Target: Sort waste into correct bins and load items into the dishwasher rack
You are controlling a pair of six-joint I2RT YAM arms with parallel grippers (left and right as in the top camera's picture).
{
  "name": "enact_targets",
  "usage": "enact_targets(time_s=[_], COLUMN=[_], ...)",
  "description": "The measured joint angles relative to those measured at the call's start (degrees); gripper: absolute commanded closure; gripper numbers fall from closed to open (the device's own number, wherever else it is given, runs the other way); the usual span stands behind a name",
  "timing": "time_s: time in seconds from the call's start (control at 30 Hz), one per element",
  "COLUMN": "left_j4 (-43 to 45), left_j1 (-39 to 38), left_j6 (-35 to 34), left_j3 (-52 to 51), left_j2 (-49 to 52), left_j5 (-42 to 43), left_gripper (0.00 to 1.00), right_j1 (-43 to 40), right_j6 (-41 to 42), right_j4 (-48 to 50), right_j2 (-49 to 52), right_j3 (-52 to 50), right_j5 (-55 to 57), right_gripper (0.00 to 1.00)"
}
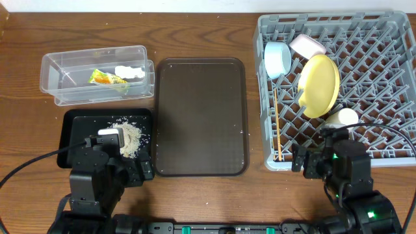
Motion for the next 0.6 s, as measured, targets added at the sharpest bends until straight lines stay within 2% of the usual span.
enact_targets(time_s=[0.27,0.6], left_j4=[0.00,-0.02], left_j1=[0.00,0.00], left_j6=[0.00,0.00], left_j3=[-0.04,-0.04], left_j2=[0.00,0.02], left_j5=[-0.02,0.00], left_gripper=[0.03,0.03], right_j1=[-6.12,-6.75], right_j6=[-4.37,-6.32], right_j4=[15.10,32.17], right_j2=[-11.28,-29.99], right_j3=[-8.02,-23.78], right_j5=[-1.14,-1.46], right_gripper=[0.01,0.01])
